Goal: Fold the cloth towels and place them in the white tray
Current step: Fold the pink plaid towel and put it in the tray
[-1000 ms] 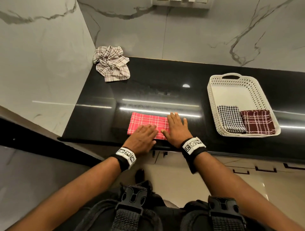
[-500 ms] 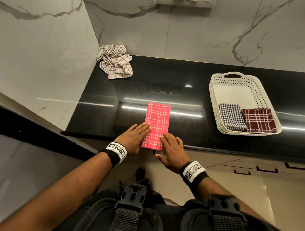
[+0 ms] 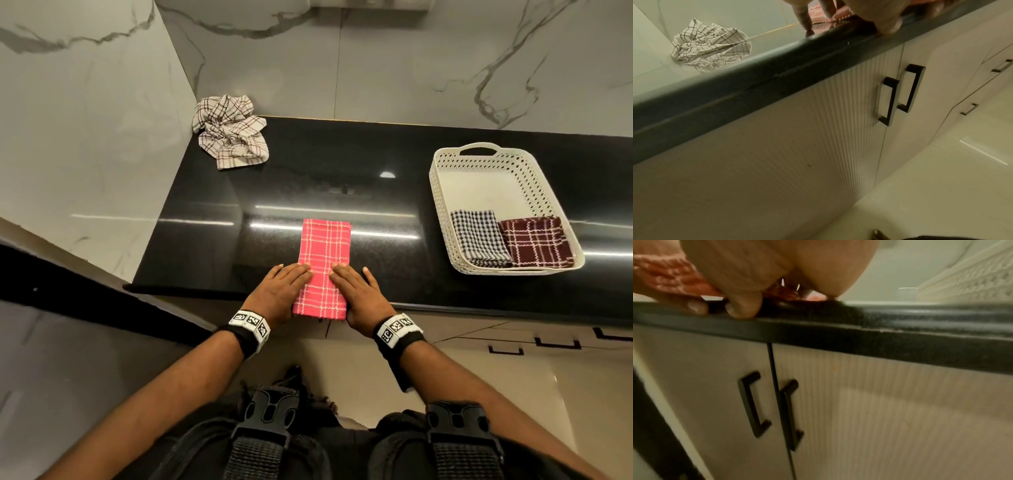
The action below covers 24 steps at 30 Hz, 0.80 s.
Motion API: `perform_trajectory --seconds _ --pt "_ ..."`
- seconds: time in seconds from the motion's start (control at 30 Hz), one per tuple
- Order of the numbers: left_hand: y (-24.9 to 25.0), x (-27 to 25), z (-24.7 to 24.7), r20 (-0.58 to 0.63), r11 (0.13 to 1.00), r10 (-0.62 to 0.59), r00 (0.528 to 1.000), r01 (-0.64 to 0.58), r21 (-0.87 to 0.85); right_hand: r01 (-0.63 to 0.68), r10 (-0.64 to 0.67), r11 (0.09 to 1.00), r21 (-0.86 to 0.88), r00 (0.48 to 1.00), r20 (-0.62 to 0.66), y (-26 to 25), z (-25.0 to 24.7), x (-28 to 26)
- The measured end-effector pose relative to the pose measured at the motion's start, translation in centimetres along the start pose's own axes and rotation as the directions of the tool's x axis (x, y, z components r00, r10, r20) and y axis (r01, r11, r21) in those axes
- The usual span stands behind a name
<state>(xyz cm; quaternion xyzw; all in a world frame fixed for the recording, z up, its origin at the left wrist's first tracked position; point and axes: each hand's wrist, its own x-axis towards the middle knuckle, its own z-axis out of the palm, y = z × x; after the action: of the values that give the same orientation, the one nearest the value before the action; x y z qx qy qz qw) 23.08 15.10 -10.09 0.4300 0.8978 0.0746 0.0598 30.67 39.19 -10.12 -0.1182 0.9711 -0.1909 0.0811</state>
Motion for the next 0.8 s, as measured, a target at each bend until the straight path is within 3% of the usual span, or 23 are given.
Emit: perform_trajectory --seconds 0.1,0.2,0.37,0.43,0.53,0.63,0.8 --pt "-1.1 1.2 -0.6 -0.058 0.994 0.003 0.998 -0.010 -0.113 -0.068 0.113 0.947 0.313 0.986 -0.127 0.2 -0.8 0.6" --pt "-1.0 1.1 -1.0 -0.114 0.941 -0.085 0.990 0.042 -0.337 -0.109 0.249 0.793 0.599 0.956 -0.155 -0.1 -1.3 0.8" --pt "-1.6 2.7 -2.4 0.026 0.812 -0.258 0.966 0.231 -0.536 -0.263 0.494 0.629 0.731 0.862 -0.115 -1.9 -2.3 1.9" --pt "-1.6 3.9 -3.1 0.066 0.769 -0.319 0.945 0.300 -0.565 -0.321 0.571 0.586 0.744 0.815 -0.098 -2.3 -2.5 2.6" --pt "-1.5 5.7 -3.8 0.074 0.781 -0.381 0.922 0.363 -0.509 -0.403 0.630 0.629 0.665 0.765 -0.132 -2.7 -2.3 4.1" --pt "-1.3 6.6 -4.2 0.097 0.794 -0.433 0.896 0.430 -0.429 -0.471 0.649 0.666 0.578 0.749 -0.137 -2.7 -2.3 5.1" --pt "-1.5 7.1 -4.6 0.165 0.714 -0.509 0.845 0.521 -0.468 -0.550 0.662 0.679 0.487 0.745 -0.082 -2.6 -3.3 6.4"
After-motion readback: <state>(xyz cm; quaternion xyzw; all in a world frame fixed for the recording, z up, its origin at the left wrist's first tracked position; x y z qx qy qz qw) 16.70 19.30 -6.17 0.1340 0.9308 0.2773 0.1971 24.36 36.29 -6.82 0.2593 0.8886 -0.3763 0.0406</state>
